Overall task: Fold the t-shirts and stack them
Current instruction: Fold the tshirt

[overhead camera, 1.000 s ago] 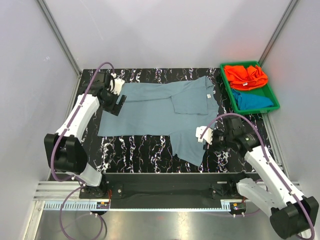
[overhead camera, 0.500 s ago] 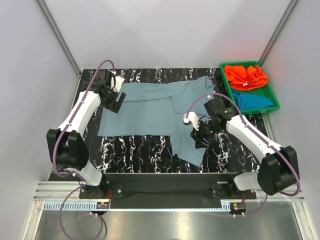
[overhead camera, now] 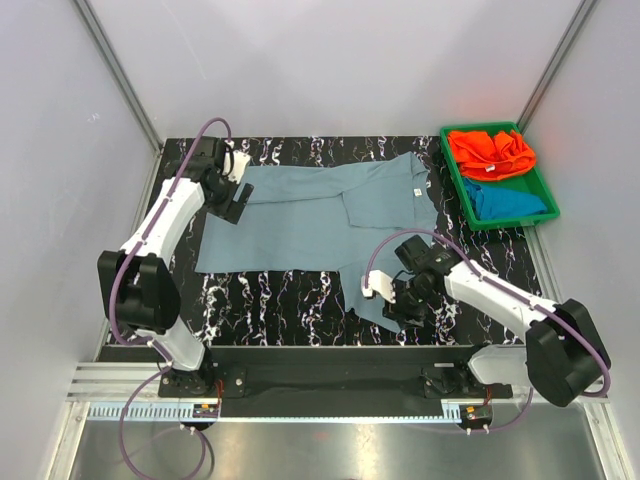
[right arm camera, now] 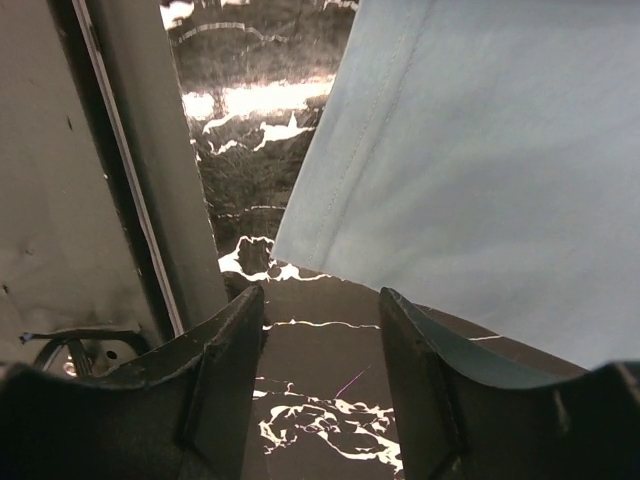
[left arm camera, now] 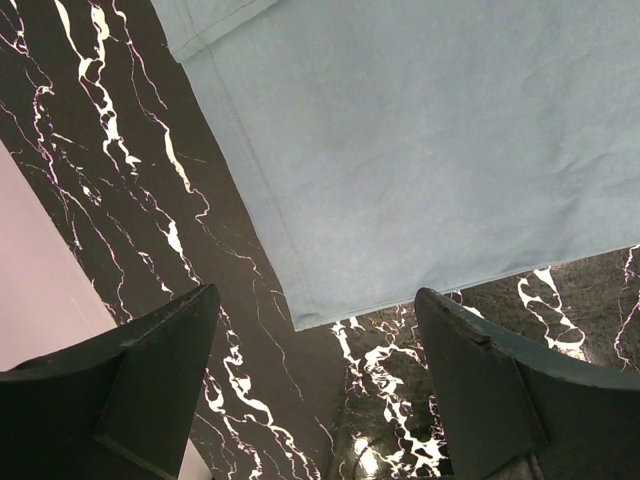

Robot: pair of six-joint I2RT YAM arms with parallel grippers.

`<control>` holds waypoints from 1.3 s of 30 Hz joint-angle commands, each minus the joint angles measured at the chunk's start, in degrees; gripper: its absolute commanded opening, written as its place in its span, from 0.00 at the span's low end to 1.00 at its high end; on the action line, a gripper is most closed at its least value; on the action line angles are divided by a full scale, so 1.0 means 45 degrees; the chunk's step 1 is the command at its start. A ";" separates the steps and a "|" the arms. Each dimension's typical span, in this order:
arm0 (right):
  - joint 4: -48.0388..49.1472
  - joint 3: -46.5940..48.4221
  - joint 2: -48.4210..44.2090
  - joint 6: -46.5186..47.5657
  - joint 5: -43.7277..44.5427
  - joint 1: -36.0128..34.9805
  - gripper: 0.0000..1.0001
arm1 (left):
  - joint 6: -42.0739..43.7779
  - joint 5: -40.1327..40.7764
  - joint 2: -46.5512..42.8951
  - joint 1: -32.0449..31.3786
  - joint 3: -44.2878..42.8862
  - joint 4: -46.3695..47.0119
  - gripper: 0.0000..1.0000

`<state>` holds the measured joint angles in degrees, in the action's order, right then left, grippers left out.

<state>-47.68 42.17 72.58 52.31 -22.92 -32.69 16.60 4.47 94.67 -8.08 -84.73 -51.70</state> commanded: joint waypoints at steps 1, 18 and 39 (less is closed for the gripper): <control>0.0752 -0.0094 0.0082 0.0640 0.0405 -0.0274 0.57 | -0.0056 0.0237 -0.0042 0.0017 -0.0566 0.0161 0.86; 0.1260 -0.0192 0.1156 0.0777 0.0444 -0.1545 0.55 | -0.0173 0.0316 0.0504 0.0037 0.0039 0.0513 0.87; 0.1553 0.0101 0.2446 0.0679 0.0933 -0.1760 0.25 | -0.1422 -0.0739 0.1247 0.0759 0.0838 -0.0112 0.87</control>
<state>-41.69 42.06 82.08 54.89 -19.49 -39.94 12.73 3.40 100.16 -5.63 -82.98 -51.42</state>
